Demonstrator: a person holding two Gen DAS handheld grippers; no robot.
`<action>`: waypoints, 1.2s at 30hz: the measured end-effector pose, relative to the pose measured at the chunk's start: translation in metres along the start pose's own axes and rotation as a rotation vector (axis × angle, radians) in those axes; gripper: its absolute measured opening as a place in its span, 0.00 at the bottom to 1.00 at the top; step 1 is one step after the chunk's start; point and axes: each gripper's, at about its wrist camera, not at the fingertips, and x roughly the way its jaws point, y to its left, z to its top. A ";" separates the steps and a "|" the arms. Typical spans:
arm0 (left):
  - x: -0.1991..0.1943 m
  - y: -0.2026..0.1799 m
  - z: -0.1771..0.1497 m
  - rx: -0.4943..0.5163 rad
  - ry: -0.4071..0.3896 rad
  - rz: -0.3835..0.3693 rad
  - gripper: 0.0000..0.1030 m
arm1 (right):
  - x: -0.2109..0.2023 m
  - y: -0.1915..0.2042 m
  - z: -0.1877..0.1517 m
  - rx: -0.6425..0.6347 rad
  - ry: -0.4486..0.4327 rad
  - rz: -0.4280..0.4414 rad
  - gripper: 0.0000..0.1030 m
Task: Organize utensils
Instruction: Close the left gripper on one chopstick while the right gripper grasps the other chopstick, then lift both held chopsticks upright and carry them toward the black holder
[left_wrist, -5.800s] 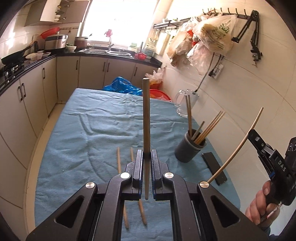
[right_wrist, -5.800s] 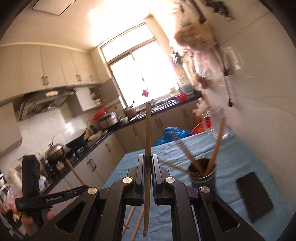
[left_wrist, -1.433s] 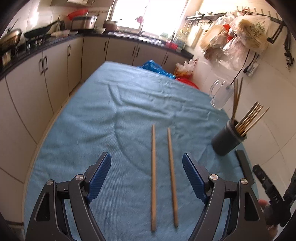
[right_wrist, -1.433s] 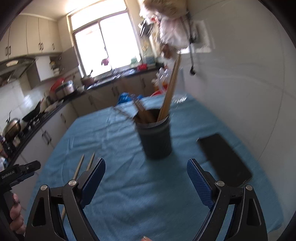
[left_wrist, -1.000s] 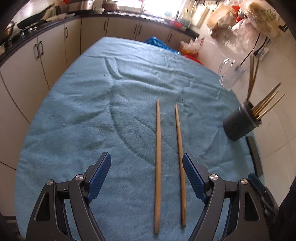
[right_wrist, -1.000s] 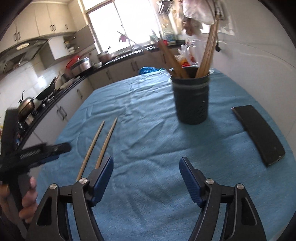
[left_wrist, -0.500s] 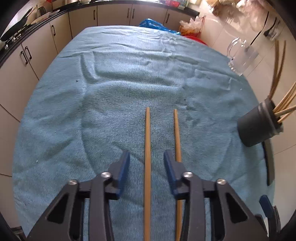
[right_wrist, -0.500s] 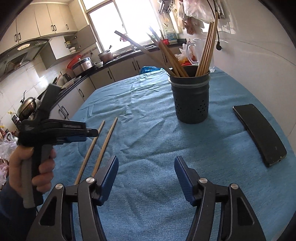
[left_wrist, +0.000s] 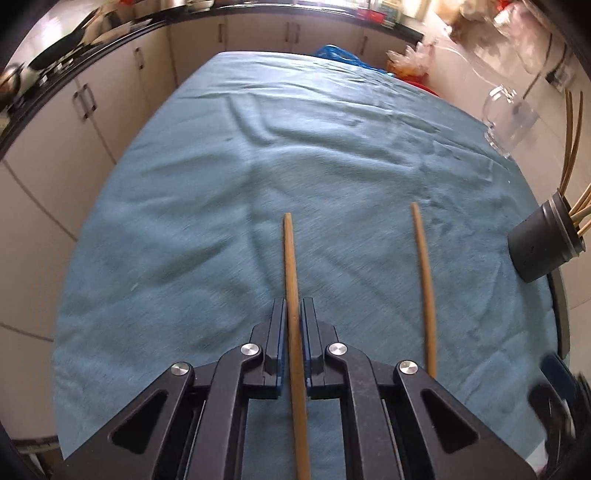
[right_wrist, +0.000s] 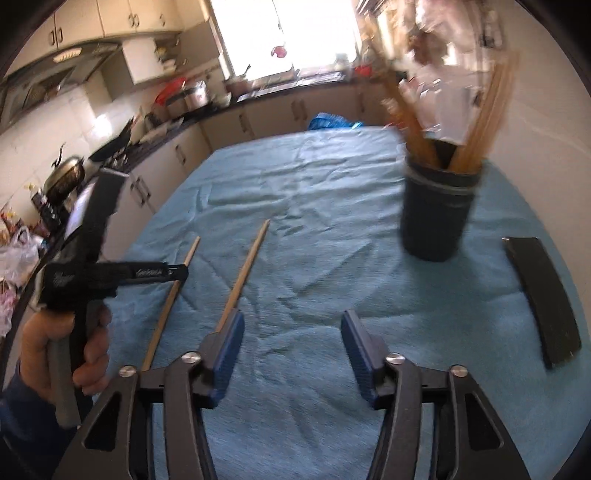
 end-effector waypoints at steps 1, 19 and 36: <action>-0.002 0.006 -0.002 -0.014 -0.001 -0.006 0.07 | 0.006 0.003 0.004 -0.001 0.022 0.000 0.47; -0.005 0.028 -0.003 -0.045 -0.011 -0.071 0.08 | 0.141 0.045 0.074 0.008 0.328 0.003 0.26; -0.035 0.021 0.001 -0.044 -0.095 -0.140 0.06 | 0.080 0.028 0.075 0.048 0.128 0.092 0.07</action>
